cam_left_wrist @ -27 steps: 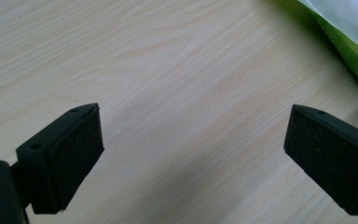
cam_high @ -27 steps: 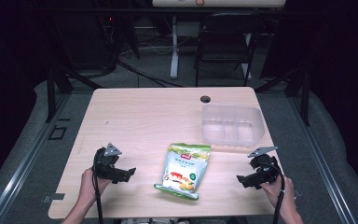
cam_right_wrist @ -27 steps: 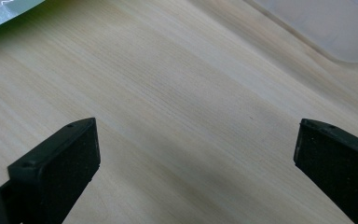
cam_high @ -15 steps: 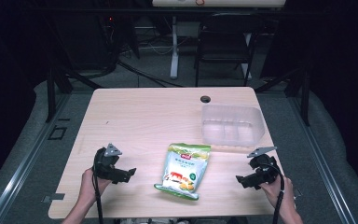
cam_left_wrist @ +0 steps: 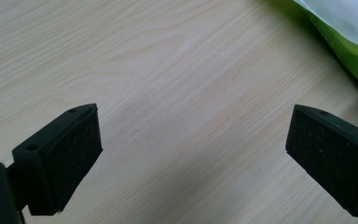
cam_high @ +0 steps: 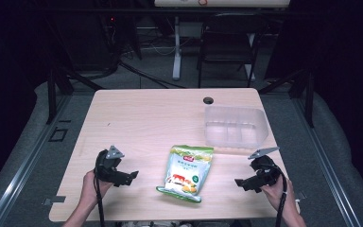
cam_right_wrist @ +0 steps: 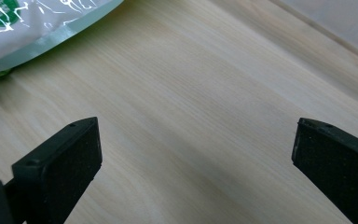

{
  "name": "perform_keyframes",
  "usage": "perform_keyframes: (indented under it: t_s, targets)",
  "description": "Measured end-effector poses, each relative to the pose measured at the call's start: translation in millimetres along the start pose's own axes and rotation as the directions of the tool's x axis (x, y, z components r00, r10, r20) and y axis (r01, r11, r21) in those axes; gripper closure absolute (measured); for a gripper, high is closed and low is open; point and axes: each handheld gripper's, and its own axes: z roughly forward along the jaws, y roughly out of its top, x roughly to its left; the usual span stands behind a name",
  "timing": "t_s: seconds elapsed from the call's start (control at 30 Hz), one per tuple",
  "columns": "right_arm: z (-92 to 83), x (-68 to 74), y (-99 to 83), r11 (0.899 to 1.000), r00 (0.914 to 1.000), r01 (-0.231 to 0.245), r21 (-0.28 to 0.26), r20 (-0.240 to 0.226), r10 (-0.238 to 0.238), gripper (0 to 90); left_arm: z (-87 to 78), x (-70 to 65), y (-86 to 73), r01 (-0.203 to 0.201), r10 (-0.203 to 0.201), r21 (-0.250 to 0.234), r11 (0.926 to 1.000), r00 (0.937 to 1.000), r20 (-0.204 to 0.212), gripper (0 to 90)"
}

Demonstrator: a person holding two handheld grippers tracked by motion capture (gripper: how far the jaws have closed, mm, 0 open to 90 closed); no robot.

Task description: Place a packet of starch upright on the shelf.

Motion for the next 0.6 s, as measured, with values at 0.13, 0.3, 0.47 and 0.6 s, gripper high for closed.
perform_keyframes:
  t_s: [0.13,0.3,0.47,0.6]
  targets:
    - [1.0,1.4,1.6,1.000,0.9998,0.002,0.005,-0.021,-0.002,1.0,0.2,0.4,0.0,-0.005,0.005,-0.001,1.0000,0.9999,0.010,3.1]
    - [2.0,4.7,6.2,1.000,0.9977,-0.002,0.005,-0.068,0.003,0.9,1.1,0.5,-0.3,-0.002,0.002,-0.008,1.0000,0.9998,0.018,0.6]
    - [2.5,6.3,8.7,1.000,0.9967,0.001,0.007,-0.081,-0.001,0.9,1.4,0.4,-0.2,-0.002,0.002,-0.006,1.0000,0.9998,0.019,0.6]
    - [3.1,9.7,13.6,1.000,0.9944,0.005,-0.002,-0.105,-0.005,0.8,1.3,0.6,-0.1,-0.002,0.002,-0.001,1.0000,0.9998,0.021,0.6]
